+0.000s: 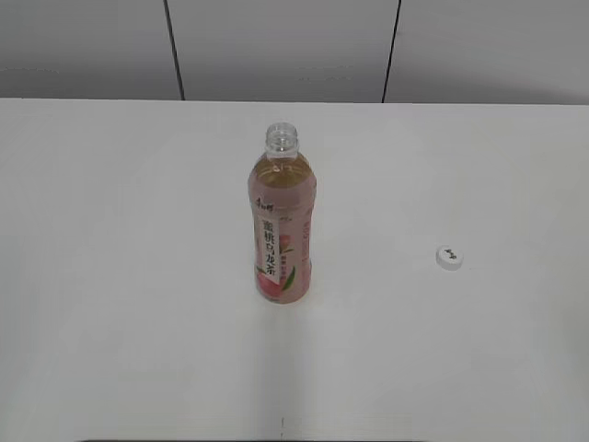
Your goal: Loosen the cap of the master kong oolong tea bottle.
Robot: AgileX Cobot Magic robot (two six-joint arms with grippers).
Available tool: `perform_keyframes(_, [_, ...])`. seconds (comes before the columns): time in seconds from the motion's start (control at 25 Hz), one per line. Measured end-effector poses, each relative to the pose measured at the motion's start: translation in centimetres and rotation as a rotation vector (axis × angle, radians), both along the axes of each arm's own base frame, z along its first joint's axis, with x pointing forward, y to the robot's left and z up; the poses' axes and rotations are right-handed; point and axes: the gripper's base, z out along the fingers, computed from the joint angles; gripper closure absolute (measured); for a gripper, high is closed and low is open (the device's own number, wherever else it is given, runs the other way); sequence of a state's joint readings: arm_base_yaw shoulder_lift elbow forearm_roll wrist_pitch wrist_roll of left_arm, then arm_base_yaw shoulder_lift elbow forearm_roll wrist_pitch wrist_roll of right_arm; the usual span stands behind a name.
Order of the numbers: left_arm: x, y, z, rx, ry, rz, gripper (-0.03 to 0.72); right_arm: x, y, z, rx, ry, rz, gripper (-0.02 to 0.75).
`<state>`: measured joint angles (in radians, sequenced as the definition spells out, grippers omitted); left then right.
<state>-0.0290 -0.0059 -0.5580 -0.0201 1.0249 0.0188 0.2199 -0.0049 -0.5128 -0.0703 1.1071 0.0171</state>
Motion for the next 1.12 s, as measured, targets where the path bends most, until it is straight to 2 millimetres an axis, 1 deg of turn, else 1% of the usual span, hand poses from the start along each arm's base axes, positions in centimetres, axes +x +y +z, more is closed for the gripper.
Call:
perform_keyframes(0.2, [0.0,0.0,0.0,0.0,0.0,0.0,0.309,-0.01,0.02,0.01,0.0,-0.002,-0.013,0.225])
perform_keyframes(0.44, [0.0,0.0,0.0,0.001,0.0,0.0,0.309,-0.14,0.19,0.01,0.0,-0.002,-0.213,0.225])
perform_keyframes(0.56, [0.0,0.0,0.0,0.001,0.0,0.0,0.309,-0.17,0.24,0.01,-0.001,-0.002,-0.264,0.225])
perform_keyframes(1.12, [0.0,0.0,0.0,0.001,0.0,0.0,0.31,-0.18,0.24,0.01,-0.001,-0.003,-0.27,0.225])
